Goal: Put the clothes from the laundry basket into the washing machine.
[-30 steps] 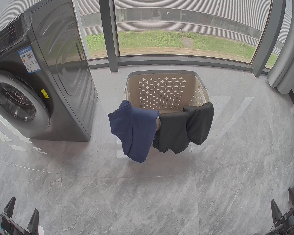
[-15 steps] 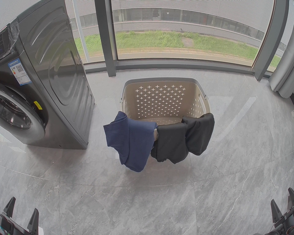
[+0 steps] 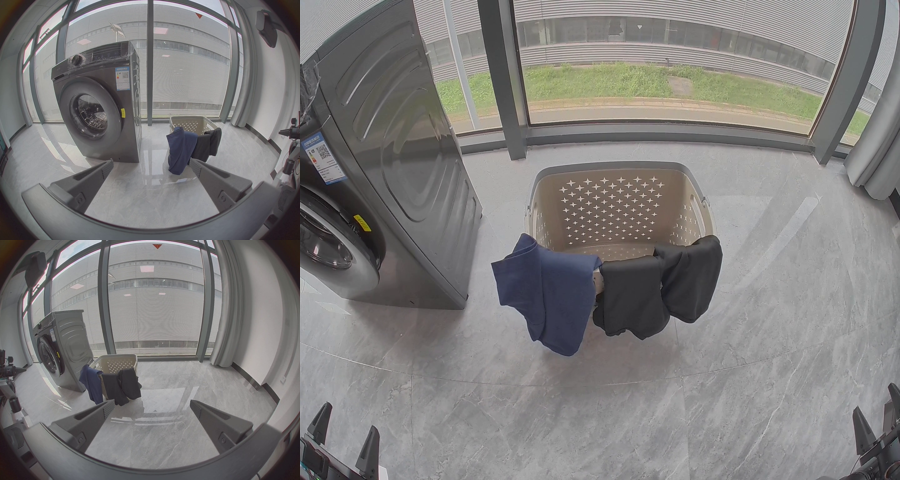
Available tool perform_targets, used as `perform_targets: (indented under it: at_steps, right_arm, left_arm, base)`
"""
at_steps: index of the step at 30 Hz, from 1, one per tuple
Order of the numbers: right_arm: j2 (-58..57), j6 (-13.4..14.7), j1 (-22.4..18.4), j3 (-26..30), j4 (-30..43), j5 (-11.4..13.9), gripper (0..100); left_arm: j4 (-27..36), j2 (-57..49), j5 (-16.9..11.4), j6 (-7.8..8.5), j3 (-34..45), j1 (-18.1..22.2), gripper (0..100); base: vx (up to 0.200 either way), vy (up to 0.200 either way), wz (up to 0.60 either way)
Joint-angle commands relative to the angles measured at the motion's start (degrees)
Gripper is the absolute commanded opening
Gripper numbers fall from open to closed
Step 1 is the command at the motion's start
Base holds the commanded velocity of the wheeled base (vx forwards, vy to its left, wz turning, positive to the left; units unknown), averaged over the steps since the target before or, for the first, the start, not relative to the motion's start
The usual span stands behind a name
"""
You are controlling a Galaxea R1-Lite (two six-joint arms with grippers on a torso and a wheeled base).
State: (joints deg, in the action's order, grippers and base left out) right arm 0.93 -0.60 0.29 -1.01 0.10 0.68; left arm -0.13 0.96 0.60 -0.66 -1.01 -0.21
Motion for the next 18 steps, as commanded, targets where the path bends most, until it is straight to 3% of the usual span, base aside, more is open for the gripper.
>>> perform_targets:
  at_steps: [1,7,16,18]
  right_arm:
    - [-0.9,0.0,0.0,0.9,0.0,0.0,100]
    - [-0.9,0.0,0.1,0.9,0.0,0.0,100]
    - [-0.9,0.0,0.1,0.9,0.0,0.0,100]
    - [-0.9,0.0,0.1,0.9,0.0,0.0,100]
  left_arm:
    - [0.0,-0.9,0.0,-0.04,1.0,0.0,100]
    - [0.0,-0.9,0.0,-0.04,1.0,0.0,100]
    - [0.0,-0.9,0.0,-0.04,1.0,0.0,100]
    - [0.0,-0.9,0.0,-0.04,1.0,0.0,100]
  base:
    - [0.2,0.0,0.0]
    - [0.0,0.0,0.0]
    - [0.2,0.0,0.0]
    - [0.0,0.0,0.0]
